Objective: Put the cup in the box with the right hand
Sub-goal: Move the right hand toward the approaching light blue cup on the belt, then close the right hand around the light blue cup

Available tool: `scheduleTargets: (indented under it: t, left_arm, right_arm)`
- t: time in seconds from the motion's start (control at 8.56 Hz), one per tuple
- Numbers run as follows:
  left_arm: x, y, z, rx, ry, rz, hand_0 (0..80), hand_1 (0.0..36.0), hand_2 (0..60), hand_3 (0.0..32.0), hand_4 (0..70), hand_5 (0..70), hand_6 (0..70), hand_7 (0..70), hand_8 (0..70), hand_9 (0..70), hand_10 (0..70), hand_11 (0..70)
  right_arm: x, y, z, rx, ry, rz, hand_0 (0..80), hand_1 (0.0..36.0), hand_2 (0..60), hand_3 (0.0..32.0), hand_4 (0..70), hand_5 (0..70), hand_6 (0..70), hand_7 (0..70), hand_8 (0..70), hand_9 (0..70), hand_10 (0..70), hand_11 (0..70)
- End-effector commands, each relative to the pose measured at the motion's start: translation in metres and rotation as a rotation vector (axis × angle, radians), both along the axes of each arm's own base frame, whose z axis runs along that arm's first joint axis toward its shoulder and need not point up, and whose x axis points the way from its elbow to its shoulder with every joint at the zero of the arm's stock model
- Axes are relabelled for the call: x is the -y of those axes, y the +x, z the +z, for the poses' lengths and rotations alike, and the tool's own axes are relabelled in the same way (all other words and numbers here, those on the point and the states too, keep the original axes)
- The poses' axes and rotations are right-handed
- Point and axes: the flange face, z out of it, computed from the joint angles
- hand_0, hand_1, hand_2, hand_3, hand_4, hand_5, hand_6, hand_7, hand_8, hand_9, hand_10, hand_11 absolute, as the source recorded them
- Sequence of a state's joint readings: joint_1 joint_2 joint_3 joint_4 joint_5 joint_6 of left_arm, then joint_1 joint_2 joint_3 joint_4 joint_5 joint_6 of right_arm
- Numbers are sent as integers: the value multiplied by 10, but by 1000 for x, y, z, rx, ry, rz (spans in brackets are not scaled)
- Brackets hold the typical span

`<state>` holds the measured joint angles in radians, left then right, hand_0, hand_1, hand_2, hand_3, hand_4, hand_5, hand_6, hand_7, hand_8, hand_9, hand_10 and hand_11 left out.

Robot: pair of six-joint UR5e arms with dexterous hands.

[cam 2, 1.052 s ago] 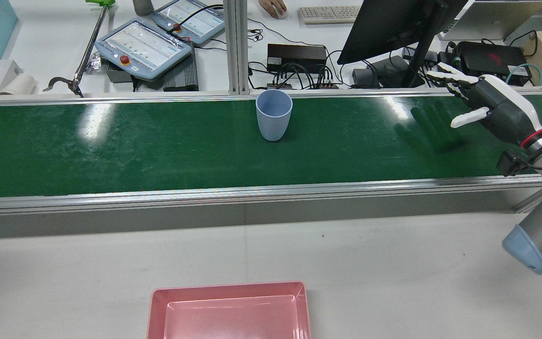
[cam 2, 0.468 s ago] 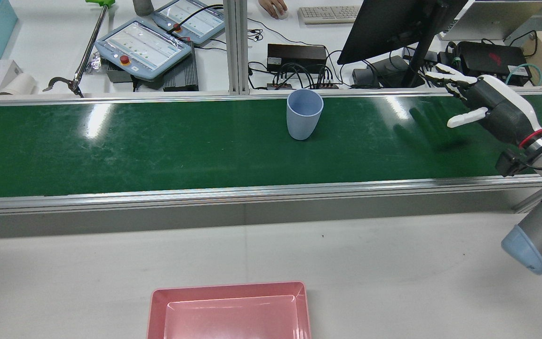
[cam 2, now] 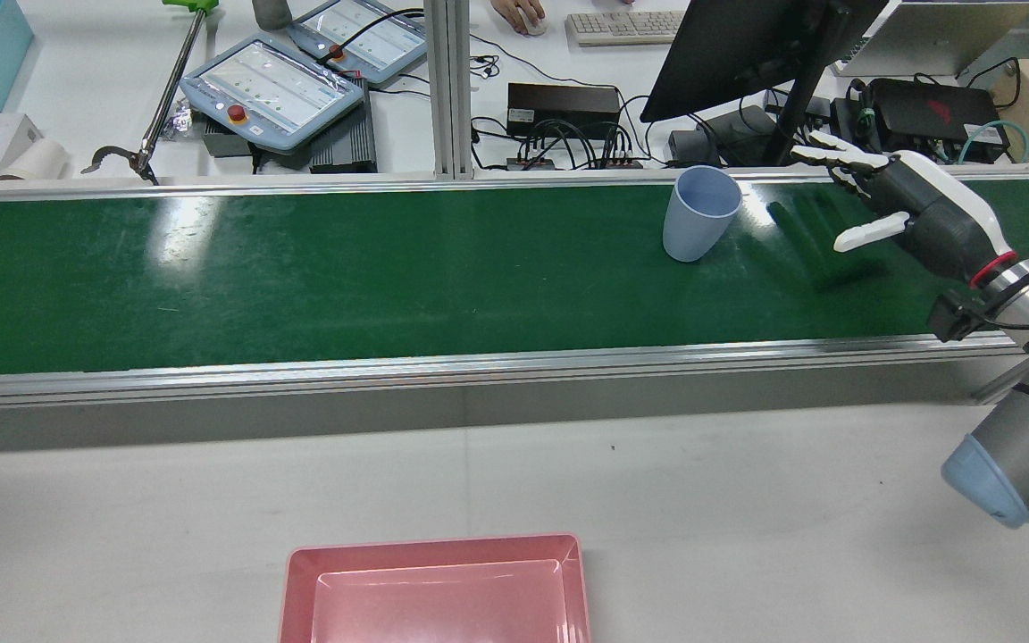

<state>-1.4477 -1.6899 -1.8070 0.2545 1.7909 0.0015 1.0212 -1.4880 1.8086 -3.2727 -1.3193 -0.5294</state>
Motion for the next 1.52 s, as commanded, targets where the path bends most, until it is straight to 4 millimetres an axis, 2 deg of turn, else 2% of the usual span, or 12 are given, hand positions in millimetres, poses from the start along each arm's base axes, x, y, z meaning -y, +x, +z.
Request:
scheduleTargets:
  t: [0.0,0.12,0.23,0.35,0.47,0.58,0.7,0.82,0.94,1.05,1.17,1.4]
  left_arm:
    - [0,0,1,0,-1,0,0,0,0,0,0,0,0,0,0,0,0,0]
    - [0,0,0,0,0,-1,0,0,0,0,0,0,0,0,0,0,0,0]
    - [0,0,0,0,0,-1,0,0,0,0,0,0,0,0,0,0,0,0]
    - [0,0,1,0,-1,0,0,0,0,0,0,0,0,0,0,0,0,0]
    - [0,0,1,0,-1,-1,0,0,0,0,0,0,0,0,0,0,0,0]
    - [0,1,0,0,0,2,0,0,0,0,0,0,0,0,0,0,0,0]
    - [0,1,1,0,-1,2,0,0,0,0,0,0,0,0,0,0,0,0]
    - [0,0,1,0,-1,0,0,0,0,0,0,0,0,0,0,0,0,0]
    - [0,0,1,0,-1,-1,0,0,0,0,0,0,0,0,0,0,0,0]
    - [0,0,0,0,0,-1,0,0,0,0,0,0,0,0,0,0,0,0]
    - [0,0,0,0,0,0,0,0,0,0,0,0,0,0,0,0,0,0]
    - [0,0,1,0,-1,-1,0,0,0,0,0,0,0,0,0,0,0,0]
  right_arm:
    - [-1,-5,0,-1,1,-10,425,86,114,70,52,31,26,129,5,43,24,47]
    - [-2,-6,0,1,1,-12,444,68,48,70,70,31,27,138,5,45,25,49]
    - [-2,-6,0,1,1,-12,439,67,60,66,83,29,25,126,5,43,26,49]
    - [-2,-7,0,2,0,-14,434,86,138,18,118,29,32,131,2,40,32,57]
    - [0,-8,-3,4,6,-13,522,297,574,0,198,84,84,261,50,117,80,142]
    - [1,-6,-3,7,4,1,560,360,600,0,286,148,212,700,268,465,226,362]
    - [3,3,-5,26,0,41,555,360,600,0,296,166,280,700,393,638,315,480]
    - [7,25,-20,58,24,77,546,360,600,0,220,168,281,700,391,637,313,478]
    - [3,45,-51,102,78,102,565,360,600,0,232,165,277,700,376,619,295,455]
    - [-2,55,-80,134,131,109,594,360,600,0,265,166,283,700,379,624,289,448]
    - [-10,52,-103,157,170,88,610,360,600,0,272,170,298,700,402,648,295,455]
    - [-40,-10,-149,202,243,-45,634,360,600,0,284,172,305,700,402,646,285,443]
